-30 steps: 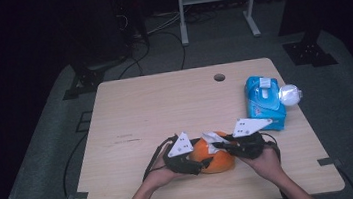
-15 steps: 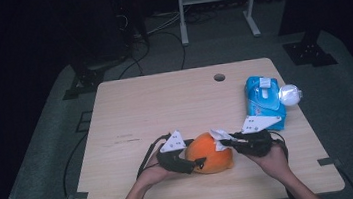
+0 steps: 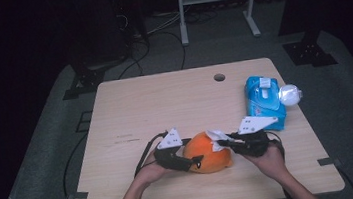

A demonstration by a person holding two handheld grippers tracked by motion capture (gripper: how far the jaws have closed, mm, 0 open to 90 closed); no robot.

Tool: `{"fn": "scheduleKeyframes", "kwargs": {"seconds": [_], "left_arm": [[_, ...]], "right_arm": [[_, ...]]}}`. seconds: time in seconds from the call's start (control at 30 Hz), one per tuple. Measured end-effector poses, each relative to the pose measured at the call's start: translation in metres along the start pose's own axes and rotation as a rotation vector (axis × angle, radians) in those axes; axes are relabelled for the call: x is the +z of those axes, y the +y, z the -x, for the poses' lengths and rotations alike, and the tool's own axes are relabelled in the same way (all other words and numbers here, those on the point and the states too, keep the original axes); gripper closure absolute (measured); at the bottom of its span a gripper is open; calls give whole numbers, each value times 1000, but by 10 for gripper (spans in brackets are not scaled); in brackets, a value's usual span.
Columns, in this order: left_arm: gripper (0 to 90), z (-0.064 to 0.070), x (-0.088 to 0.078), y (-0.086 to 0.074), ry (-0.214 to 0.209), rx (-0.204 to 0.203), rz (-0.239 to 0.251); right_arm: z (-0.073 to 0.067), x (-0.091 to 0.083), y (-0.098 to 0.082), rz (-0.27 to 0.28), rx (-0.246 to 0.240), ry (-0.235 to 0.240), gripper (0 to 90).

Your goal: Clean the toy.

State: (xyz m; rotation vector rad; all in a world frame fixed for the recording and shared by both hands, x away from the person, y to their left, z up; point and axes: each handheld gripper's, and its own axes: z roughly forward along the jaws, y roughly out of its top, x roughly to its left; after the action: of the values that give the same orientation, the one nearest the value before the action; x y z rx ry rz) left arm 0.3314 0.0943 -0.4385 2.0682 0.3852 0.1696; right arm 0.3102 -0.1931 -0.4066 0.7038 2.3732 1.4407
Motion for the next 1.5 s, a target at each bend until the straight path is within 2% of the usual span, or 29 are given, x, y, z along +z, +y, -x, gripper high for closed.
{"fn": "scheduleKeyframes", "kwargs": {"seconds": [0.13,0.23,0.3,0.37,0.43,0.47,0.53,0.6,0.77,0.87,1.03,1.1,1.17,1.37,1.5], "left_arm": [[308,1,-1,-2,-5,1,-3],[308,2,-1,-2,0,8,-4],[306,6,1,0,6,37,-12],[305,10,2,2,3,72,-13],[304,15,3,4,-10,108,-5],[304,18,4,5,-6,134,-12],[299,22,5,7,6,156,-33],[301,19,4,6,-1,139,-27],[303,12,2,3,-4,80,-14],[301,10,2,1,-7,67,-10],[293,6,0,-2,1,40,-6],[291,7,0,-1,2,43,-9],[286,9,1,1,8,57,-19],[277,11,3,3,15,65,-24],[274,17,8,7,18,79,-13]], "right_arm": [[6,-8,-4,6,25,-14,800],[10,-8,-4,14,46,-4,799],[10,-7,-3,22,65,5,800],[6,-6,-1,25,48,6,800],[2,-4,3,38,46,32,800],[-1,-1,4,36,35,41,800],[-6,4,7,29,11,49,800],[-8,6,8,23,-3,45,800],[3,-2,1,14,24,16,800],[12,-10,-6,20,59,8,799],[16,-17,-12,8,71,-19,799],[17,-15,-13,9,82,-10,799],[15,-13,-11,12,72,-2,800],[8,-12,-2,35,54,11,800],[6,-14,4,69,65,53,800]]}}
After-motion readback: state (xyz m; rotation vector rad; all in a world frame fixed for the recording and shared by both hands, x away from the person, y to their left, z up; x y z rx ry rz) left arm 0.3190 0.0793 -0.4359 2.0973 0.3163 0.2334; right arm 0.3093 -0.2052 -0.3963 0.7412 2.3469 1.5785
